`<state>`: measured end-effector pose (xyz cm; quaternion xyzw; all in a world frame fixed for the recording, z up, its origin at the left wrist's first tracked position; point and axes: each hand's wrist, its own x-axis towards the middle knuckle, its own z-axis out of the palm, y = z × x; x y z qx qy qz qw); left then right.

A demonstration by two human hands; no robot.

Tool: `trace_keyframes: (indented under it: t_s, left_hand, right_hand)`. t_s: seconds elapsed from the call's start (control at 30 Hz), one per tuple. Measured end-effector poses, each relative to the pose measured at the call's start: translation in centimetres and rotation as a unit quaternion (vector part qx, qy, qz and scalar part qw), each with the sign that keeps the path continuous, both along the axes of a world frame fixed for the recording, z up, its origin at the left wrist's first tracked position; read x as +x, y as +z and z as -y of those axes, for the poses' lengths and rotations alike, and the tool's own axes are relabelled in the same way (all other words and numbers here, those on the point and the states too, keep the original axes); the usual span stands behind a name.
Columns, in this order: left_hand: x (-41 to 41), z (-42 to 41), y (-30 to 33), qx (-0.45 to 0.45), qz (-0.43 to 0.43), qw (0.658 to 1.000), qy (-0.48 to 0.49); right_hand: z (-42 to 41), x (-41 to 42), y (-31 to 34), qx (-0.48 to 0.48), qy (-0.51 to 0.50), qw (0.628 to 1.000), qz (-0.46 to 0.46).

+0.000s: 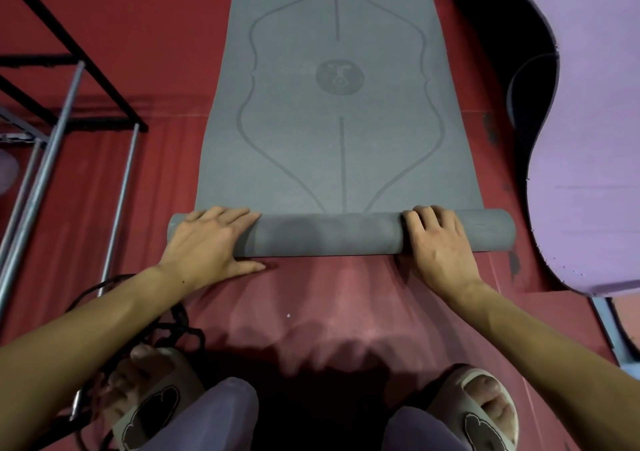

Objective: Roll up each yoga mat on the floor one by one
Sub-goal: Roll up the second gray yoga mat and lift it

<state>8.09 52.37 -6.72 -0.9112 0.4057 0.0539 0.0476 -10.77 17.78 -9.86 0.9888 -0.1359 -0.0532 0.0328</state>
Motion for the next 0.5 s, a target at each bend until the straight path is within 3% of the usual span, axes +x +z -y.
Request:
trace_keyframes:
  t_s: [0.27,0.5]
  left_hand:
    - [2.4,0.0,-0.4,0.019,-0.071,0.997,-0.021]
    - [3.6,0.0,0.6,0.11,-0.149,0.982,-0.047]
  right_hand:
    - [0.7,0.9,1.1,0.048,-0.015,0.998,-0.023]
    - [0.4,0.8,2.9,0.112,-0.039,0.983,-0.141]
